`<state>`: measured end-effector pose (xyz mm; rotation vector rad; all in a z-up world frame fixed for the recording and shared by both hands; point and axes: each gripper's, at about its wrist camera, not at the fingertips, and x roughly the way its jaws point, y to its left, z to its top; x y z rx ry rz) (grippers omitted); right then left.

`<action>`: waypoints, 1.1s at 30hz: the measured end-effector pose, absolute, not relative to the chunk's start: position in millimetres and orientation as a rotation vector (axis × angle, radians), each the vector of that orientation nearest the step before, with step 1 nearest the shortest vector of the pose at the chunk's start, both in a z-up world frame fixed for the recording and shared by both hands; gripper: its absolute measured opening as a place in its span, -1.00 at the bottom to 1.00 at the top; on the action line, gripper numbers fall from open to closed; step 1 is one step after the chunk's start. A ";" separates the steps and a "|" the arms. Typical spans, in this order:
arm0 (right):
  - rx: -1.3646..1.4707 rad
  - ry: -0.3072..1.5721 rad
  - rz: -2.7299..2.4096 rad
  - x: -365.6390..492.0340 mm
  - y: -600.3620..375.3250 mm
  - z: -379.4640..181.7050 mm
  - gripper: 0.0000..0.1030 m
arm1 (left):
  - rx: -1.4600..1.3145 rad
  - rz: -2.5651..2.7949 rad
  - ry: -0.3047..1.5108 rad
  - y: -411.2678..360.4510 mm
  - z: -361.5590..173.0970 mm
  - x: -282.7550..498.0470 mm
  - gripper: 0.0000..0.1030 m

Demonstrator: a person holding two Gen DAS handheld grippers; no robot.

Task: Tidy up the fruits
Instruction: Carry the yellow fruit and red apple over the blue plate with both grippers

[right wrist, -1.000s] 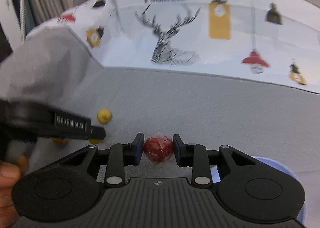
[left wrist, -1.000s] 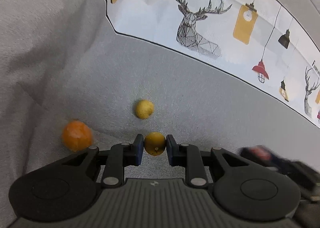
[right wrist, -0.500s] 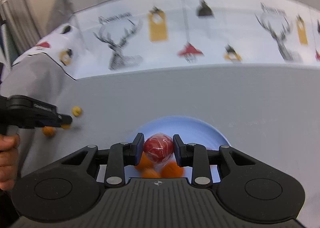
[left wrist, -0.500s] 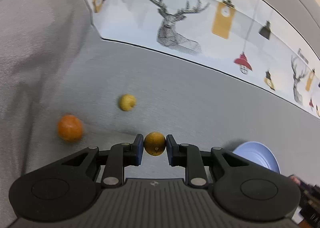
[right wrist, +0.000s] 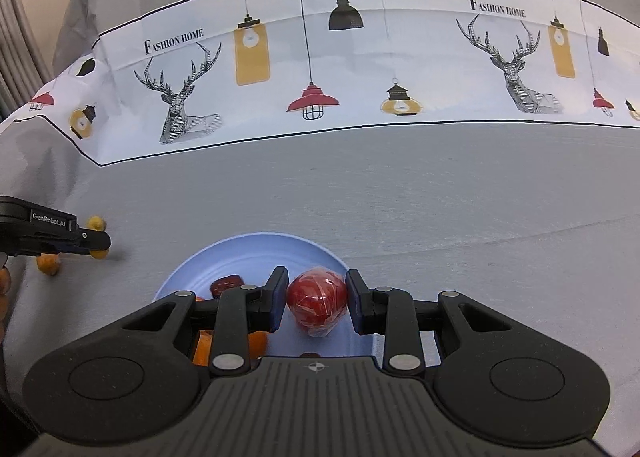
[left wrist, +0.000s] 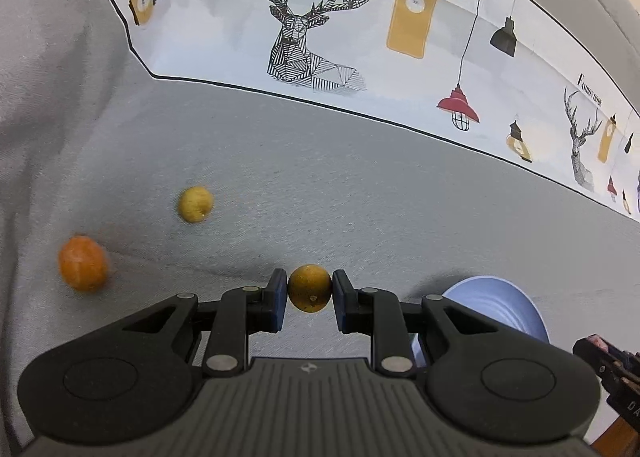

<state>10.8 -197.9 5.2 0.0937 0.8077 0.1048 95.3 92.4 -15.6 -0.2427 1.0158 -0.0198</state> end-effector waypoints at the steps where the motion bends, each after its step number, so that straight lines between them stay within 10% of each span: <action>1: 0.094 0.810 0.105 11.2 -198.4 4.7 -0.36 | -0.255 -0.024 1.013 92.3 -15.4 96.0 -0.49; 33: -0.037 0.936 0.219 16.2 -172.3 -20.0 -0.36 | 0.097 -0.544 0.743 -29.0 6.1 56.6 -0.49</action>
